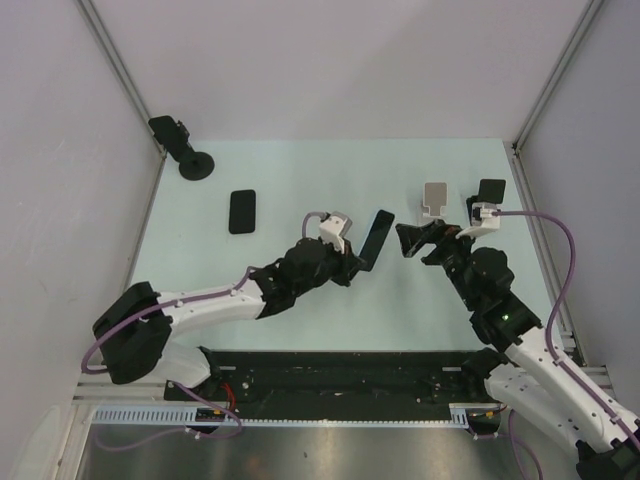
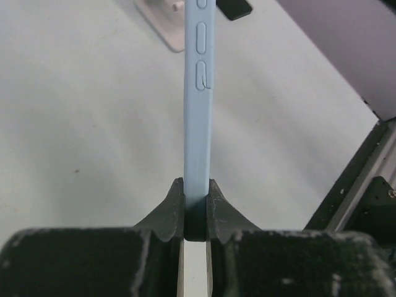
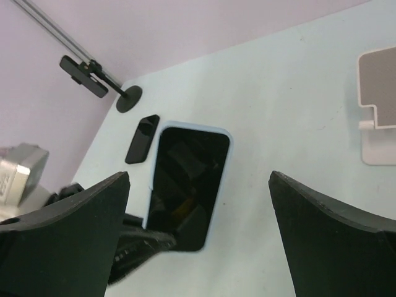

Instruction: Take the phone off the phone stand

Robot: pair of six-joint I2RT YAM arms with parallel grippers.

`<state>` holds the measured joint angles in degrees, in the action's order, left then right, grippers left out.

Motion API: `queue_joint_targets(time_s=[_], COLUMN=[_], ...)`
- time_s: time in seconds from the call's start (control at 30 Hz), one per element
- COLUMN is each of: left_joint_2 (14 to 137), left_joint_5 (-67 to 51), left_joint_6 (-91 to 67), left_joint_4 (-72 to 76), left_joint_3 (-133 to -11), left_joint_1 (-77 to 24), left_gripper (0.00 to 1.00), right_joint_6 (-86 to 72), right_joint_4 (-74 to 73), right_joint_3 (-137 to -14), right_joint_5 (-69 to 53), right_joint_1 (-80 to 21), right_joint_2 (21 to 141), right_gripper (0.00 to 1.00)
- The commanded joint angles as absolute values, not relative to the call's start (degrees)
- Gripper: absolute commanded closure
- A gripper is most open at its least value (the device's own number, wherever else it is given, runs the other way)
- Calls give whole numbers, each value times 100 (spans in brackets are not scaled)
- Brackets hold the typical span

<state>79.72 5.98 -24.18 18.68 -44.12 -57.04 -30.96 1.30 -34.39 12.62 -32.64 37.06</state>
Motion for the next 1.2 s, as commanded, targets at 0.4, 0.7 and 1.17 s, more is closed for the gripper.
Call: queue_joint_targets(time_s=[0.4, 0.7, 1.17], left_joint_2=[8832, 9905, 10731], left_joint_5=[-1413, -2364, -2549], left_joint_6=[-3093, -3357, -3085], left_joint_4=[2092, 1785, 642], left_joint_3=[-4517, -5299, -6205], left_joint_1=[-2489, -1284, -580], left_gripper=[99, 100, 93], right_joint_6=[-1767, -1749, -1758], right_joint_4=[1968, 2364, 2382], right_joint_3=[-2101, -1881, -1846], right_joint_5=[677, 563, 624], right_joint_1=[-3182, -3173, -3164], right_joint_2=[3595, 3823, 3858], right_gripper=[0, 0, 0])
